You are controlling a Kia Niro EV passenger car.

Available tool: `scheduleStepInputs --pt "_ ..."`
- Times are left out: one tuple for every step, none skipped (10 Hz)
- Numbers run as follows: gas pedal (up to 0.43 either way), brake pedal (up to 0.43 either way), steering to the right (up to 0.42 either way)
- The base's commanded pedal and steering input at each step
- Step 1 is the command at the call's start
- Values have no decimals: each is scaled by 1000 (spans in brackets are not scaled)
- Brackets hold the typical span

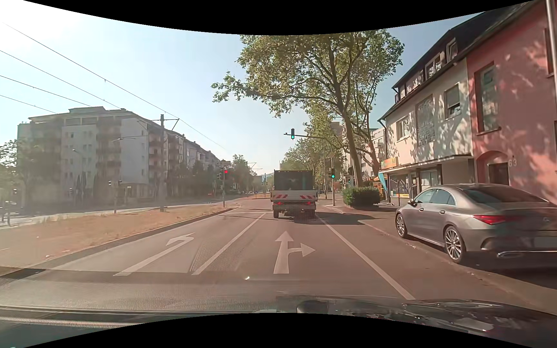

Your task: Follow the waypoints while adhering to traffic rules and regulations

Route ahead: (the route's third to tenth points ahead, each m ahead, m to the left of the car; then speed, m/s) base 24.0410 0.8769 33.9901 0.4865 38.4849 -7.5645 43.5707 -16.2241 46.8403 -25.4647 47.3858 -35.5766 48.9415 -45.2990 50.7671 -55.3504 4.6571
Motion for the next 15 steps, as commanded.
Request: scheduleStepInputs --pt "0 128 0" --pt "0 128 0" --pt "0 128 0" --pt "0 122 0" --pt "0 122 0" --pt "0 122 0" --pt "0 122 0" --pt "0 122 0" --pt "0 122 1" --pt "0 116 2" --pt "0 49 4" --pt "0 0 4" --pt "0 0 4" --pt "0 0 4" --pt "0 0 5"
